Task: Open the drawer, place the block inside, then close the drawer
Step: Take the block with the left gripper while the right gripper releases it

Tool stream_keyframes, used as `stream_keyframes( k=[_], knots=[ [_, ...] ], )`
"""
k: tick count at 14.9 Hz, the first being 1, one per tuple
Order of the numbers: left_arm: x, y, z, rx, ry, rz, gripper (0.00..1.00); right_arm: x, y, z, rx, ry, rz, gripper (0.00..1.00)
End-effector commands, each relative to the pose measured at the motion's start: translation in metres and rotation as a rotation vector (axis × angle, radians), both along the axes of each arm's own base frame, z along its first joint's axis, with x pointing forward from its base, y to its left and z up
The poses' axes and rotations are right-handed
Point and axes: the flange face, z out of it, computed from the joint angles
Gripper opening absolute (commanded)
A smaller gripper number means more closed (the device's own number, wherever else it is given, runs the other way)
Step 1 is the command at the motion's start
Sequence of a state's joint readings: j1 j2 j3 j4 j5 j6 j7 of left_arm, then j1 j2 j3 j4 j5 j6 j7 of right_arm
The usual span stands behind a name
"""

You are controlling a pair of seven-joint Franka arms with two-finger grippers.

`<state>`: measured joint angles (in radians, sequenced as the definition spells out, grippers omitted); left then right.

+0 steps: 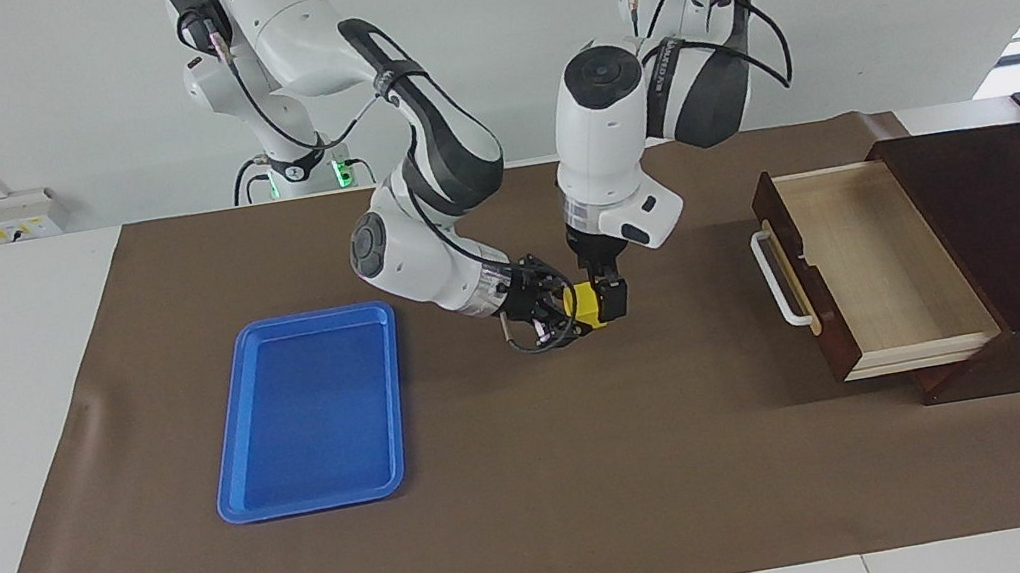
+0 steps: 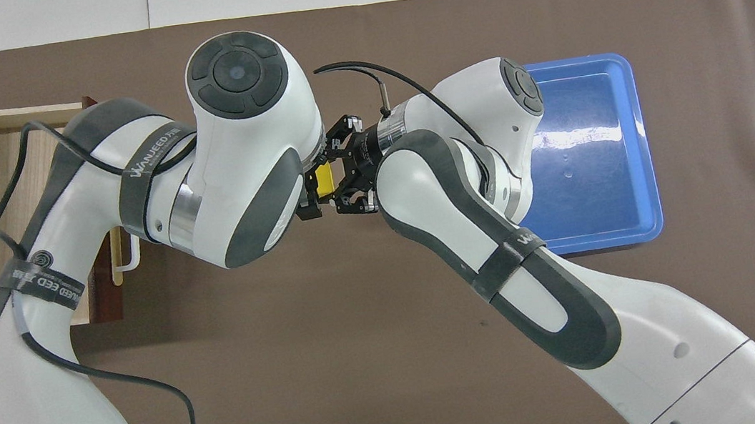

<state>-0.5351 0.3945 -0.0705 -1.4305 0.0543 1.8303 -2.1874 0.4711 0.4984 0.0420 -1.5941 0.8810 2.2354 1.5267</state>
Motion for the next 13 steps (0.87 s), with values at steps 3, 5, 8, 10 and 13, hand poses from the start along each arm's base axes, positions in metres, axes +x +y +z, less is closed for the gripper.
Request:
stream_keyframes(
  k=[3,5,8,10,13],
  knots=[
    [-0.004,0.007,-0.014,0.022,0.022,0.024,1.00,0.003,0.002,0.001,-0.018,0.016,-0.002,0.00],
    [-0.005,0.016,-0.021,0.034,0.037,0.035,1.00,0.003,0.001,0.001,-0.017,0.013,-0.001,0.00],
    [-0.007,0.017,-0.025,0.037,0.042,0.044,1.00,0.003,0.001,0.000,-0.019,0.013,0.000,0.00],
    [-0.009,0.017,-0.026,0.038,0.041,0.062,1.00,0.003,0.001,0.000,-0.020,0.013,-0.001,0.00],
    [-0.010,0.015,-0.026,0.033,0.034,0.084,1.00,0.003,0.000,-0.002,-0.022,0.011,-0.005,0.00]
  ],
)
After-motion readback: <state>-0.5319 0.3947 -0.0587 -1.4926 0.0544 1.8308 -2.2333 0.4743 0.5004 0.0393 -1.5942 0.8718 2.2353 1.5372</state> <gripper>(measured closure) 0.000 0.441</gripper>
